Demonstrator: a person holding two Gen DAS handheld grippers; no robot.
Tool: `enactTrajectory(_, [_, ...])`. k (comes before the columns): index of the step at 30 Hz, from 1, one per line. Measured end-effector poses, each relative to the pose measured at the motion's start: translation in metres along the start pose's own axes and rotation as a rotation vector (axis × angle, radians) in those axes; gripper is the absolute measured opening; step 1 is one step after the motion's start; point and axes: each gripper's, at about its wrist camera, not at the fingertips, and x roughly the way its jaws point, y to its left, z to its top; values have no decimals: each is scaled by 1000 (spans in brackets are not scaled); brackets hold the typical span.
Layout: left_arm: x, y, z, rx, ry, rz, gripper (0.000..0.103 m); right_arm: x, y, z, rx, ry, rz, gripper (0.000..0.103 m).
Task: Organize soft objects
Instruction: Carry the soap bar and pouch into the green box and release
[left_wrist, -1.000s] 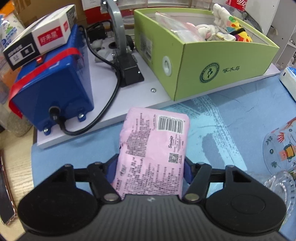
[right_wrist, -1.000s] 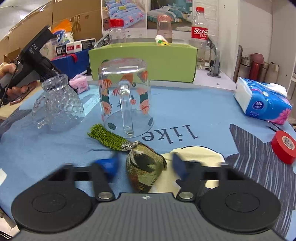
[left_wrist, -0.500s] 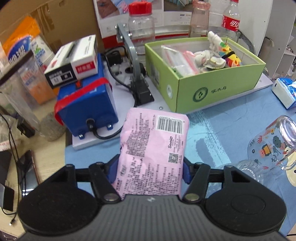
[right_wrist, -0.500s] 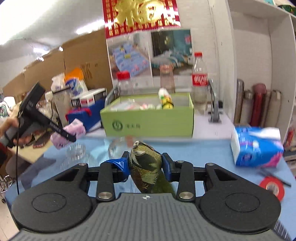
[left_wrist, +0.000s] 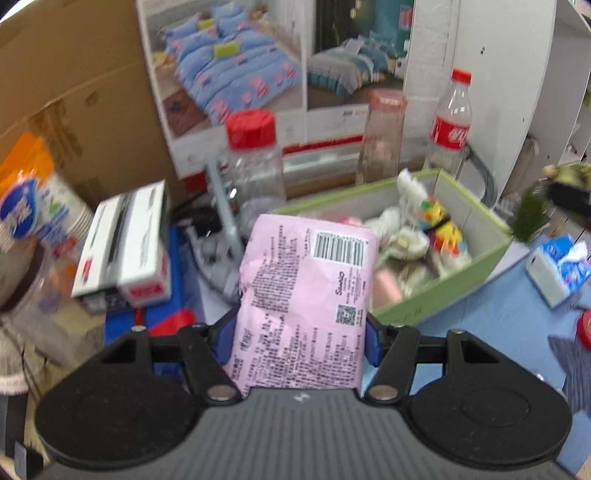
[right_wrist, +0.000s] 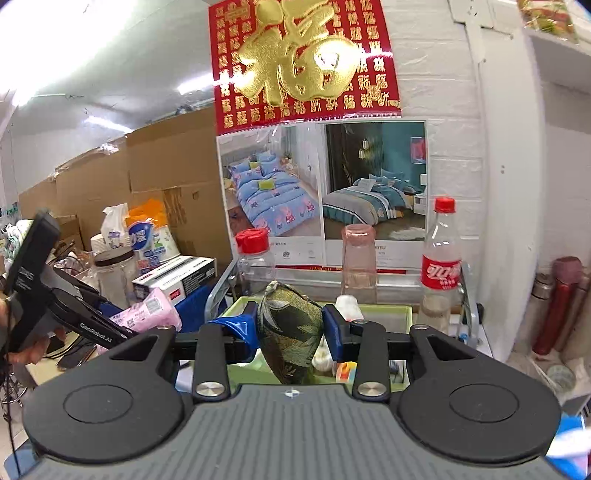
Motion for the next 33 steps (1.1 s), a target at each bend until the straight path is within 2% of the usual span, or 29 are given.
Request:
enactTrajectory(6, [44, -17, 41, 6, 9, -2, 64, 72, -17, 15, 4, 67, 0, 21])
enactTrajectory(7, [53, -19, 44, 8, 17, -4, 65, 83, -20, 14, 7, 76, 7, 25])
enactTrajectory(10, [79, -23, 45, 16, 42, -1, 75, 114, -28, 5, 29, 113, 12, 26])
enactTrajectory(11, [84, -25, 45, 19, 40, 2, 85, 125, -28, 2, 26, 141, -6, 28])
enactTrajectory(13, [89, -26, 43, 32, 29, 9, 86, 144, -26, -4, -3, 240, -65, 30])
enactTrajectory(14, [90, -26, 42, 37, 27, 10, 86, 151, -24, -8, -26, 252, -80, 32])
enactTrajectory(17, [90, -26, 42, 47, 17, 14, 89, 152, -23, -12, -39, 206, -100, 36])
enactTrajectory(26, [78, -29, 39, 30, 11, 7, 92, 153, -24, -7, -37, 208, -100, 50])
enactTrajectory(29, [65, -32, 32, 18, -7, 28, 102, 142, -22, -7, -33, 205, -105, 52])
enactTrajectory(33, [37, -37, 16, -4, -51, 50, 103, 117, -15, -6, -33, 191, -106, 54])
